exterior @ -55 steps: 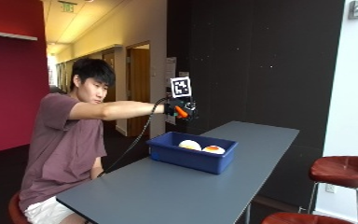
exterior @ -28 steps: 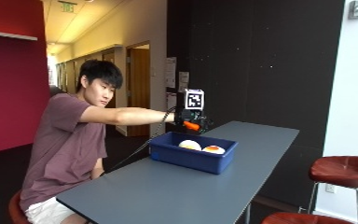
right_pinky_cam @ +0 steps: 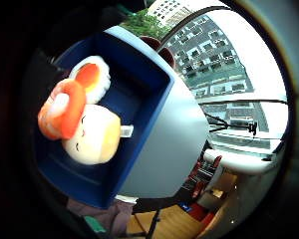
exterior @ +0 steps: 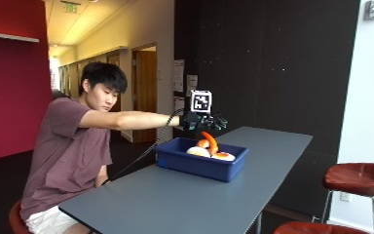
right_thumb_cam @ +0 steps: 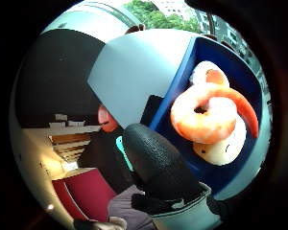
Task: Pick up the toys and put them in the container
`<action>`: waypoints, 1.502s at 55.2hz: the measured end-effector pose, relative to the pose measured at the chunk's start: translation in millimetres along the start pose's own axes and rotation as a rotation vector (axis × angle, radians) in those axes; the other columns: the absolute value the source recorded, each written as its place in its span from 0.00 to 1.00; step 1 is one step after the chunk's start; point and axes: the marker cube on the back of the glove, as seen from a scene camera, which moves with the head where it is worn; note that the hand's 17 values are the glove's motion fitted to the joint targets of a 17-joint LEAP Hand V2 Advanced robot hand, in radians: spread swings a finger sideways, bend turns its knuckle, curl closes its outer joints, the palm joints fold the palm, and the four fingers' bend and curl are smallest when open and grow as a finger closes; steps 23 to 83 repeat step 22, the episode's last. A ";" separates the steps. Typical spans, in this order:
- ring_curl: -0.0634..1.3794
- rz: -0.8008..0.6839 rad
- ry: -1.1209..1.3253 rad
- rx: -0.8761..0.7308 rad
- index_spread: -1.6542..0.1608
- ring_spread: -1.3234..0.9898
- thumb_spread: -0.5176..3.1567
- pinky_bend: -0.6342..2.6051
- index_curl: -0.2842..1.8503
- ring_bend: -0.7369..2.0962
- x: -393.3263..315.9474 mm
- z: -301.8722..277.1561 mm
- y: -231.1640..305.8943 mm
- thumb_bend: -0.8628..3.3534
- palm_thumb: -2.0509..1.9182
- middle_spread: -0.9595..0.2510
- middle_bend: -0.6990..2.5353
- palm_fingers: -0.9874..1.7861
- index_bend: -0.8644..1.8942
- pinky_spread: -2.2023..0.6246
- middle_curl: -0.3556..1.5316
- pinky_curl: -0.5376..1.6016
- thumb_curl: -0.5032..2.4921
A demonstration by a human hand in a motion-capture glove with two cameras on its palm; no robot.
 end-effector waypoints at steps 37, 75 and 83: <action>0.22 0.020 0.103 0.030 0.77 0.56 0.45 0.41 0.31 0.40 30.8 6.2 15.2 0.18 0.48 0.76 0.26 0.29 0.36 0.79 0.37 0.43 0.24; 0.22 0.020 0.103 0.030 0.77 0.56 0.45 0.41 0.31 0.40 30.8 6.2 15.2 0.18 0.48 0.76 0.26 0.29 0.36 0.79 0.37 0.43 0.24; 0.22 0.020 0.103 0.030 0.77 0.56 0.45 0.41 0.31 0.40 30.8 6.2 15.2 0.18 0.48 0.76 0.26 0.29 0.36 0.79 0.37 0.43 0.24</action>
